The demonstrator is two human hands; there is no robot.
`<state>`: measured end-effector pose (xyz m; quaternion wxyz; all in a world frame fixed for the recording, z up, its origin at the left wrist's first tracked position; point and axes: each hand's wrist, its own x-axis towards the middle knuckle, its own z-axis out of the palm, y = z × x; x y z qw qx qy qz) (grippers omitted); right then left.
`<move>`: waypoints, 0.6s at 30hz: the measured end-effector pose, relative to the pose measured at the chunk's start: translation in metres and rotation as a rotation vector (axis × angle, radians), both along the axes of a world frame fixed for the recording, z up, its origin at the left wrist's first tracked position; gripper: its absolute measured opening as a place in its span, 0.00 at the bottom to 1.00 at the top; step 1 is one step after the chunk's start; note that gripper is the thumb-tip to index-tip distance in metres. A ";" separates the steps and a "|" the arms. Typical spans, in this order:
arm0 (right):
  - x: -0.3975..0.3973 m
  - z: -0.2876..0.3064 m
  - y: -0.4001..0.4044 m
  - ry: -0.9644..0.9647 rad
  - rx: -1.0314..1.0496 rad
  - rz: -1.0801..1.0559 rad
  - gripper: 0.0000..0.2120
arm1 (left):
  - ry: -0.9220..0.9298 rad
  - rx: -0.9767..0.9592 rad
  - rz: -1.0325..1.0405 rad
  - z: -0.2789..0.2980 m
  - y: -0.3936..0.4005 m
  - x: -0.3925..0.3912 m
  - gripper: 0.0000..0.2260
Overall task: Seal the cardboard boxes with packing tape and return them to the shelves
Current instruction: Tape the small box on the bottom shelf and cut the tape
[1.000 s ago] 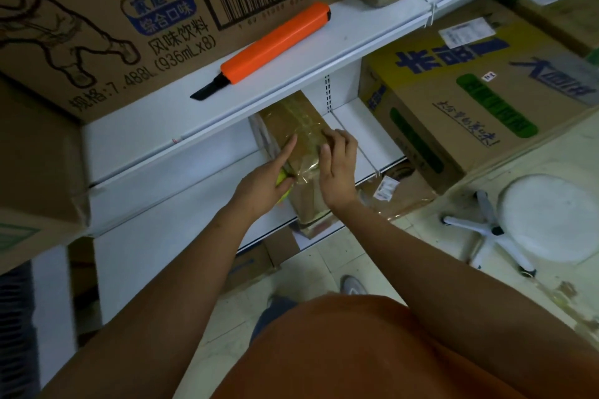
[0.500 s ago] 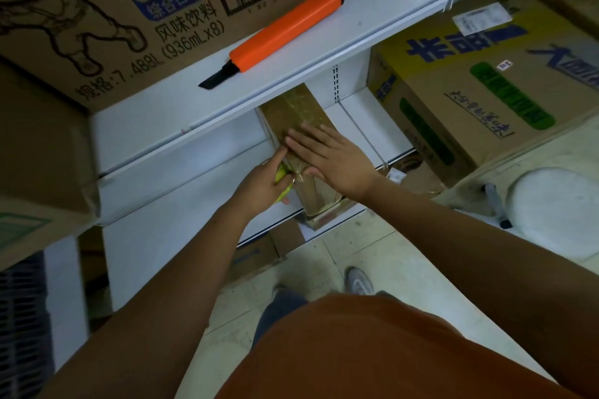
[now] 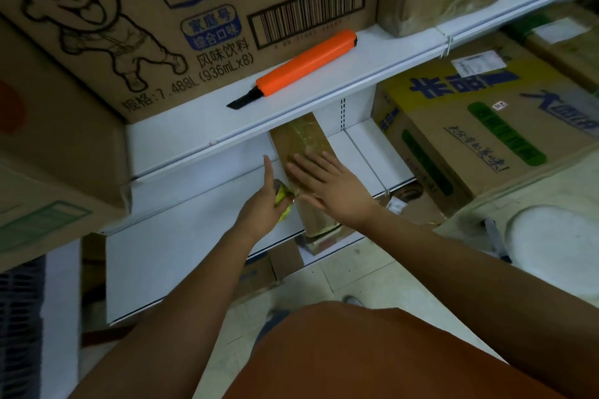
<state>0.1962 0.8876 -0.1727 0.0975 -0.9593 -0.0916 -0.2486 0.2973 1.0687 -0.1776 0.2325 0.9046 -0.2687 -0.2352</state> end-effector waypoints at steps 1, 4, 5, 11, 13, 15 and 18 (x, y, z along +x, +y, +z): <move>-0.006 0.016 -0.001 -0.098 0.043 0.020 0.21 | -0.008 0.018 -0.006 0.005 -0.001 -0.004 0.45; -0.017 0.084 0.002 -0.462 0.117 -0.062 0.09 | 0.037 -0.026 0.049 0.018 -0.010 -0.011 0.34; -0.015 0.108 0.002 -0.548 0.112 -0.102 0.07 | 0.032 -0.049 0.044 0.021 -0.013 -0.013 0.34; 0.041 0.189 -0.038 -0.105 0.076 -0.094 0.19 | 0.019 0.004 -0.025 0.027 -0.022 -0.015 0.37; 0.046 0.193 -0.047 0.028 0.040 -0.100 0.20 | 0.004 0.001 -0.023 0.028 -0.024 -0.017 0.36; 0.039 0.195 -0.045 0.010 0.032 -0.108 0.18 | 0.016 -0.021 -0.023 0.029 -0.025 -0.017 0.35; 0.002 0.176 -0.041 -0.226 -0.004 -0.201 0.15 | 0.041 -0.058 -0.032 0.025 -0.028 -0.015 0.35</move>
